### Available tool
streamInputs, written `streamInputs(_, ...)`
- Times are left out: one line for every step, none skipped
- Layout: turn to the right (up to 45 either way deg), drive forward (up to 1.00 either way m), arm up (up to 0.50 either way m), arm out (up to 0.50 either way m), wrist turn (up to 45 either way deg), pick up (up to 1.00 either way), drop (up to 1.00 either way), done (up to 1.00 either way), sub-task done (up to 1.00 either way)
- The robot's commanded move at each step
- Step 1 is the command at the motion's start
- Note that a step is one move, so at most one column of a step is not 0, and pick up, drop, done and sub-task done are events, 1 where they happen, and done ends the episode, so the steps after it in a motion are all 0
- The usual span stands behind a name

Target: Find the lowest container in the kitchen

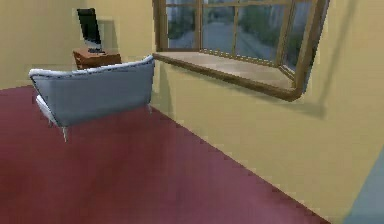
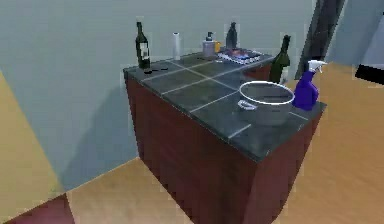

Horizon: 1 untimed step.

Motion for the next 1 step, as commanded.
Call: streamInputs(45.0,0.00,0.00,0.00,0.0,0.00,0.00,0.00,0.00)
